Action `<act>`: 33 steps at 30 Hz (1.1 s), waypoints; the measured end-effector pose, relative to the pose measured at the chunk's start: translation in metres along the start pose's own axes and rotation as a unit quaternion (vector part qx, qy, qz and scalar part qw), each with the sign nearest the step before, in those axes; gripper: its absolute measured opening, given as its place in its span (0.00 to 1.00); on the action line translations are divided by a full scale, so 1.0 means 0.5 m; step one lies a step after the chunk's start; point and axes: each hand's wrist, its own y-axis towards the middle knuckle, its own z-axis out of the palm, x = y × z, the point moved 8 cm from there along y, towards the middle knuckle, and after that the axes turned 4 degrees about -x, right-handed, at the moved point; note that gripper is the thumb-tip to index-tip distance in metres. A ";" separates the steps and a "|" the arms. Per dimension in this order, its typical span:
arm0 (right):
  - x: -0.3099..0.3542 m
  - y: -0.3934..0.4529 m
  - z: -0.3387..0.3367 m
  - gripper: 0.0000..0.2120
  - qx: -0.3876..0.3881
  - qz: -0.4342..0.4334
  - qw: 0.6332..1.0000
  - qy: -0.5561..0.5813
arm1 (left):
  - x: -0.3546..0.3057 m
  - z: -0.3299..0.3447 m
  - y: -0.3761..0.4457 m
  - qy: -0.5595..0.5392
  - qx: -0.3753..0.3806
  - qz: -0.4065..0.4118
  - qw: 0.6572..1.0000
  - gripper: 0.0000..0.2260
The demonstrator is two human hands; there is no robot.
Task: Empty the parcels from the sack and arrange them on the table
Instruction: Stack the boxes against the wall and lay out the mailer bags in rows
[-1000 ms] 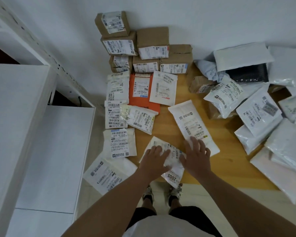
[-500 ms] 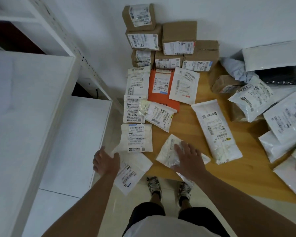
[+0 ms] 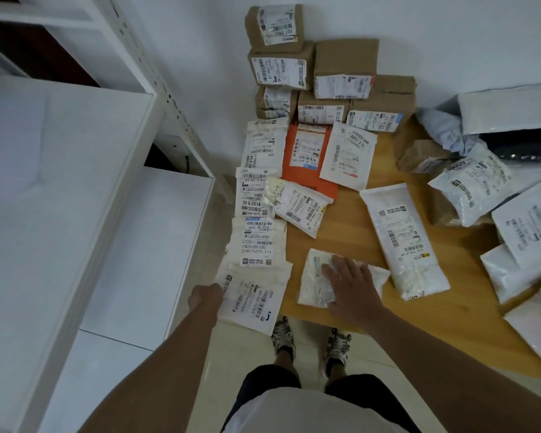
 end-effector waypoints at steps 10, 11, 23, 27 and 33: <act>-0.013 -0.040 -0.020 0.32 -0.090 0.046 0.993 0.057 | -0.124 -0.008 -0.053 0.059 -0.077 0.160 0.982 0.25; -0.026 -0.041 -0.006 0.39 -0.066 0.087 0.991 0.075 | -0.146 0.006 -0.065 0.062 -0.059 0.206 0.975 0.26; -0.001 0.002 -0.003 0.56 0.041 -0.009 0.992 0.118 | -0.245 0.053 -0.163 0.167 -0.099 0.377 0.906 0.36; -0.035 -0.012 0.015 0.59 0.007 0.022 0.990 0.142 | -0.243 0.128 -0.297 0.177 0.029 0.509 0.842 0.09; -0.040 -0.013 0.021 0.57 -0.046 -0.012 0.979 0.200 | -0.161 0.246 -0.319 0.305 0.165 0.375 0.860 0.12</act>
